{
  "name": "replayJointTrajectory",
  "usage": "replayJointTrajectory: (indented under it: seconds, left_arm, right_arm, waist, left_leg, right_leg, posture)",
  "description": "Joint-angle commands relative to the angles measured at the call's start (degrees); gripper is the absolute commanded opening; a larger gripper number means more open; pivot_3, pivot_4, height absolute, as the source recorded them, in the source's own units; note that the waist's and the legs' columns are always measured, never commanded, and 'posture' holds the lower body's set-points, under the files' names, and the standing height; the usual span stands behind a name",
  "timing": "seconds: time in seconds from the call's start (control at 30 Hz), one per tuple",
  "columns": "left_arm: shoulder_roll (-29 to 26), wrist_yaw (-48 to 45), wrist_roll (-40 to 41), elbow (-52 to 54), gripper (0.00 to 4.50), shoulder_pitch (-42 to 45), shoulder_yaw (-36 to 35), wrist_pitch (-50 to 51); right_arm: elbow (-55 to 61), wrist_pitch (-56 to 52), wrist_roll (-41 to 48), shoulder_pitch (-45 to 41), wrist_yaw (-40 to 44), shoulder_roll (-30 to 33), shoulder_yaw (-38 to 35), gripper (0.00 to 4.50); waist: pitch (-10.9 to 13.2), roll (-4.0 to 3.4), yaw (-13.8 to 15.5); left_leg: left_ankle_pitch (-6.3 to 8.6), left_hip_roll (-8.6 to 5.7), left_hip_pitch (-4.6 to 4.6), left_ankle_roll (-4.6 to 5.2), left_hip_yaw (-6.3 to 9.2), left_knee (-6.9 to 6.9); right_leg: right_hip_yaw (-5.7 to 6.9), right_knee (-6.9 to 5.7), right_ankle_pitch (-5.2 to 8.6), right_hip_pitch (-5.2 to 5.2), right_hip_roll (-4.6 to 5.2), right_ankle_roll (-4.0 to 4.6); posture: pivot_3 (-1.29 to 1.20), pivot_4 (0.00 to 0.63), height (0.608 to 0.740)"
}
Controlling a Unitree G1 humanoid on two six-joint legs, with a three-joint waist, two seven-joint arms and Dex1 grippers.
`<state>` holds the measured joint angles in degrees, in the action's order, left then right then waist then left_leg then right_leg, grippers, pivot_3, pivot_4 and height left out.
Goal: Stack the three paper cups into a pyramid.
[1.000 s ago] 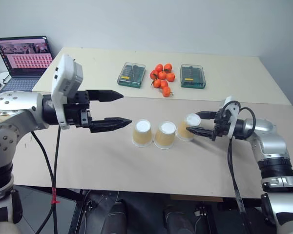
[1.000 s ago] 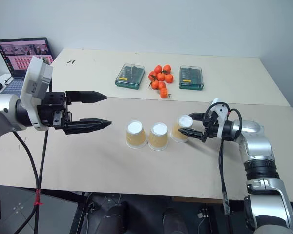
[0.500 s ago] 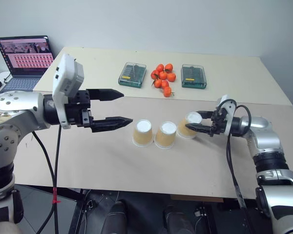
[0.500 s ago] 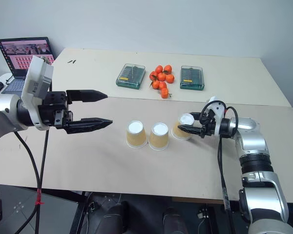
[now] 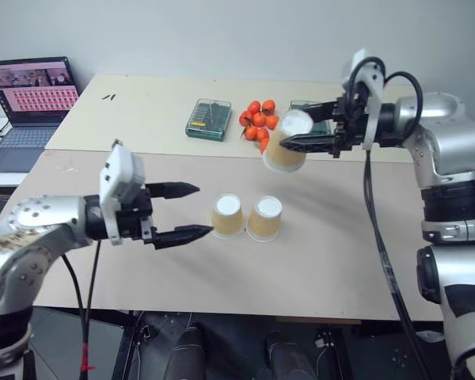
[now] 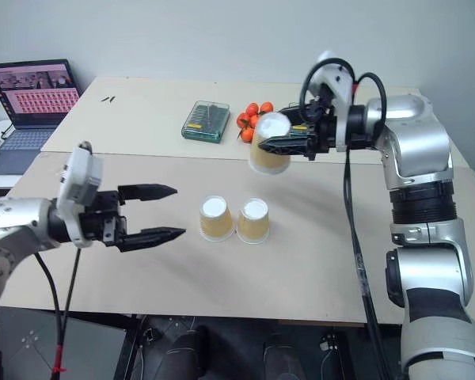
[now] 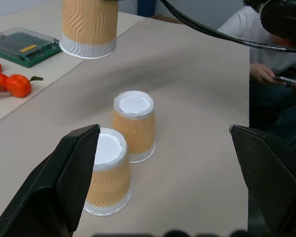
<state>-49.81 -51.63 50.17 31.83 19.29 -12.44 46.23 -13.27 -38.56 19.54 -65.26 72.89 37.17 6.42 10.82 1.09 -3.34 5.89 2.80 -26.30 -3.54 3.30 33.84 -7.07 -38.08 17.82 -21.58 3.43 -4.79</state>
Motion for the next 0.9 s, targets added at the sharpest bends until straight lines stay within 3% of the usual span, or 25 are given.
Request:
replayJointTrajectory:
  seconds: [0.03,0.43,0.9]
  left_arm:
    - [0.28,0.78,-1.26,1.54,4.5,-0.38,-0.63,-2.64]
    - [0.62,-0.08,-2.74,0.1,4.5,-0.16,0.89,-5.42]
    - [0.74,-1.16,-3.73,-1.97,4.5,3.45,2.82,-5.44]
  right_arm:
    - [4.4,-7.21,3.26,-3.6,-0.17,-0.64,0.14,3.45]
    - [15.33,-14.64,6.28,-0.82,-1.47,-0.93,4.03,3.45]
    - [18.76,-8.05,3.76,4.25,-2.81,-1.45,8.23,3.45]
  waist:
    - [0.0,0.0,0.14]
    - [0.0,0.0,0.75]
    - [0.0,0.01,0.76]
  left_leg:
    - [0.0,-0.01,0.0,0.0,-0.02,0.02]
    - [0.0,0.01,-0.12,0.0,-0.05,-0.04]
    - [0.0,0.01,-0.15,0.0,-0.06,-0.02]
  right_leg:
    - [-0.01,-0.01,0.0,0.0,0.0,0.0]
    - [-0.03,-0.03,0.0,-0.25,0.0,0.02]
    - [-0.03,-0.05,0.0,-0.28,0.0,0.02]
  posture:
    - [0.0,0.15,0.732]
    - [0.0,0.15,0.732]
    - [0.0,0.15,0.732]
